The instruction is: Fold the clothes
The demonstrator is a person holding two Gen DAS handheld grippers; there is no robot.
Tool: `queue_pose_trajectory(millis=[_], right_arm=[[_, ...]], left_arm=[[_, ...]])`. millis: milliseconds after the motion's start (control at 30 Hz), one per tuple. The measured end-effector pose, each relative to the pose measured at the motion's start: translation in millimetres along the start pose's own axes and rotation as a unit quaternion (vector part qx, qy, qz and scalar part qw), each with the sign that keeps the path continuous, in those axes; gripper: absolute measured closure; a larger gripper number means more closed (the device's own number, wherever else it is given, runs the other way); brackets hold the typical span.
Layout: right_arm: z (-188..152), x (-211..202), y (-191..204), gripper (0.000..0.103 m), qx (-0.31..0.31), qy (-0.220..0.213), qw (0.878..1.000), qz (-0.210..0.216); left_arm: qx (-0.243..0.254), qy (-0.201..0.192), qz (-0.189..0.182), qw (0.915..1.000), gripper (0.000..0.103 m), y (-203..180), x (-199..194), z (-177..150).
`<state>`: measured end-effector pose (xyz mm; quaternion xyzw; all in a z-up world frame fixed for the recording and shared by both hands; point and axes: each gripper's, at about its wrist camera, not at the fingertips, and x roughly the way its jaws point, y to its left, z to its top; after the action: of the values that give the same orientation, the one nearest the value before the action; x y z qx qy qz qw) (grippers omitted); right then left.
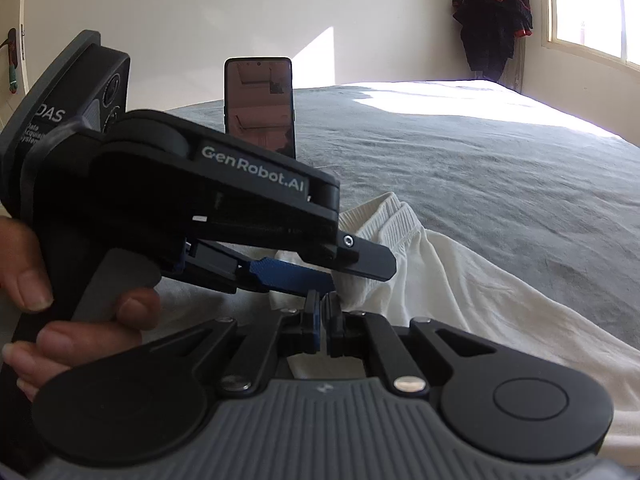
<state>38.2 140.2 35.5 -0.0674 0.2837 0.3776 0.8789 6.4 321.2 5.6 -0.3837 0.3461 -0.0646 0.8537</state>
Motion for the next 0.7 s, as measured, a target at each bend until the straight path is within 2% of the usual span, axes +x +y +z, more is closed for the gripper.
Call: queue_pose_trajectory(millis=[33, 67, 100, 167, 267, 300, 333, 367, 400, 467, 567, 667, 700], right_arm=[[-1, -2, -1, 0.100, 0.007, 0.001, 1.000, 0.001], [-2, -4, -2, 0.098, 0.014, 0.002, 1.000, 0.002], [-3, -6, -4, 0.089, 0.021, 0.003, 1.000, 0.003], [-5, -11, -6, 0.089, 0.035, 0.006, 0.999, 0.005], [-14, -28, -26, 0.088, 0.120, 0.013, 0.993, 0.018], [-18, -34, -33, 0.084, 0.148, 0.014, 0.989, 0.021], [-21, -39, -41, 0.080, 0.177, 0.016, 0.984, 0.023], [-25, -45, -47, 0.062, 0.201, 0.015, 0.979, 0.018], [-30, -52, -53, 0.052, 0.225, 0.006, 0.974, 0.018], [-39, -65, -65, 0.052, 0.273, -0.011, 0.962, 0.017], [-50, -75, -88, 0.052, 0.351, -0.029, 0.936, 0.017], [-60, -80, -112, 0.052, 0.422, -0.046, 0.905, 0.010], [-64, -81, -122, 0.052, 0.450, -0.052, 0.892, 0.012]], left_arm=[[-0.002, 0.004, 0.007, 1.0000, 0.081, 0, 3, 0], [-0.003, 0.009, 0.013, 0.9999, 0.096, 0, 5, 1], [-0.003, 0.008, 0.013, 0.9999, 0.096, -1, 5, 1], [-0.003, 0.001, 0.007, 1.0000, 0.097, -3, 4, 2], [-0.005, -0.016, -0.005, 0.9999, 0.097, -5, -2, 6], [-0.007, -0.023, -0.008, 0.9997, 0.097, -5, -5, 7], [-0.009, -0.029, -0.011, 0.9995, 0.097, -6, -7, 8], [-0.012, -0.035, -0.013, 0.9992, 0.097, -7, -9, 9], [-0.015, -0.039, -0.016, 0.9990, 0.097, -7, -10, 9], [-0.019, -0.045, -0.020, 0.9986, 0.097, -8, -12, 10], [-0.023, -0.050, -0.022, 0.9982, 0.097, -7, -14, 11], [-0.027, -0.055, -0.024, 0.9978, 0.097, -5, -16, 12], [-0.028, -0.057, -0.024, 0.9977, 0.097, -4, -16, 13]])
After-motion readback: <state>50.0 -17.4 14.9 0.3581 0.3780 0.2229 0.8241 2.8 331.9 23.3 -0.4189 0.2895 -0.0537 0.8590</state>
